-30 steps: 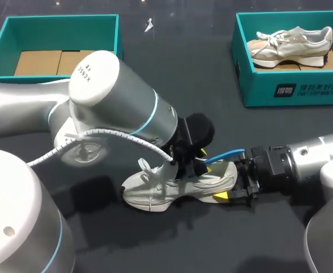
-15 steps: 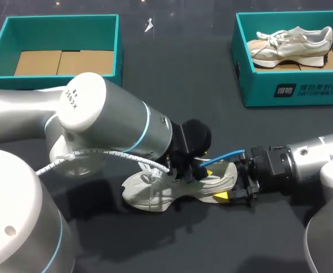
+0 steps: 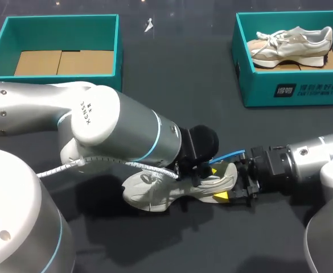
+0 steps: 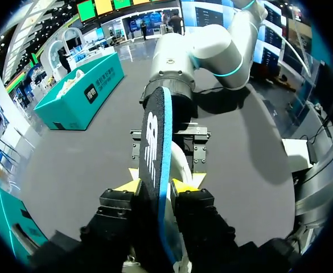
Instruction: Take the shoe out of the shoebox, open the shoe tongue, remove and reinsert the insole, then place the shoe into the shoebox
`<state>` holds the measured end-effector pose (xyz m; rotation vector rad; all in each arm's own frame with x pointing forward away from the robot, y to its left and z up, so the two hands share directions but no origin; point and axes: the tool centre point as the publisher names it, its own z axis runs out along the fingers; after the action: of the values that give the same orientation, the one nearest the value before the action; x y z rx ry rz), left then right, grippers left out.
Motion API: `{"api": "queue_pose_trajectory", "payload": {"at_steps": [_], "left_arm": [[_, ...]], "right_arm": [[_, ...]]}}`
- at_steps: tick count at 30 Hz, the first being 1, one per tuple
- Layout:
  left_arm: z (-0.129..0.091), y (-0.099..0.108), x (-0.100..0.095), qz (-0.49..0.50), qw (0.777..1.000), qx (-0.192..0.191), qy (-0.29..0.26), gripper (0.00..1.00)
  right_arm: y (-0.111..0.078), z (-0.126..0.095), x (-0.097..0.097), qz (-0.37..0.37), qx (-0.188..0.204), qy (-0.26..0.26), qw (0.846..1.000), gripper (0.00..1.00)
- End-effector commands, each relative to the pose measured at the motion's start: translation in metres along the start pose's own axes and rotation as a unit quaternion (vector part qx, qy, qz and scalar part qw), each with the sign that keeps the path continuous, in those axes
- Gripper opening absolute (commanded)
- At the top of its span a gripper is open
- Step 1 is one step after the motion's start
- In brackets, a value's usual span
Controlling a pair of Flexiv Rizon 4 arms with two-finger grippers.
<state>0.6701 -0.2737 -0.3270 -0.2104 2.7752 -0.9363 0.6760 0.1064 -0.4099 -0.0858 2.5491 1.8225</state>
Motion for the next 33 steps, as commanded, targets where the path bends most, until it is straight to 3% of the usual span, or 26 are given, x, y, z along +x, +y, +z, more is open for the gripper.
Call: {"api": "queue_pose_trajectory", "payload": {"at_steps": [1,9,19,24,28,33], "left_arm": [[0.007,-0.004,0.000,-0.001,1.000,-0.003,-0.004,0.00],[-0.003,-0.013,-0.007,-0.023,0.999,-0.006,0.036,0.00],[-0.041,-0.050,-0.010,-0.046,0.983,-0.037,0.172,0.00],[-0.069,-0.073,-0.005,-0.036,0.977,-0.023,0.209,0.00],[-0.102,-0.098,-0.003,-0.029,0.975,0.011,0.220,0.00],[-0.102,-0.098,-0.003,-0.029,0.975,0.011,0.220,0.00]], "right_arm": [[0.001,0.000,0.002,0.000,0.002,-0.001,1.000,0.00],[0.001,0.000,0.002,0.000,0.002,-0.001,1.000,0.00],[0.001,0.000,0.002,0.000,0.002,-0.001,1.000,0.00],[0.001,0.000,0.002,0.000,0.002,-0.001,1.000,0.00],[0.001,0.000,0.002,0.000,0.002,-0.001,1.000,0.00],[0.001,0.000,0.002,0.000,0.002,-0.001,1.000,0.00]]}}
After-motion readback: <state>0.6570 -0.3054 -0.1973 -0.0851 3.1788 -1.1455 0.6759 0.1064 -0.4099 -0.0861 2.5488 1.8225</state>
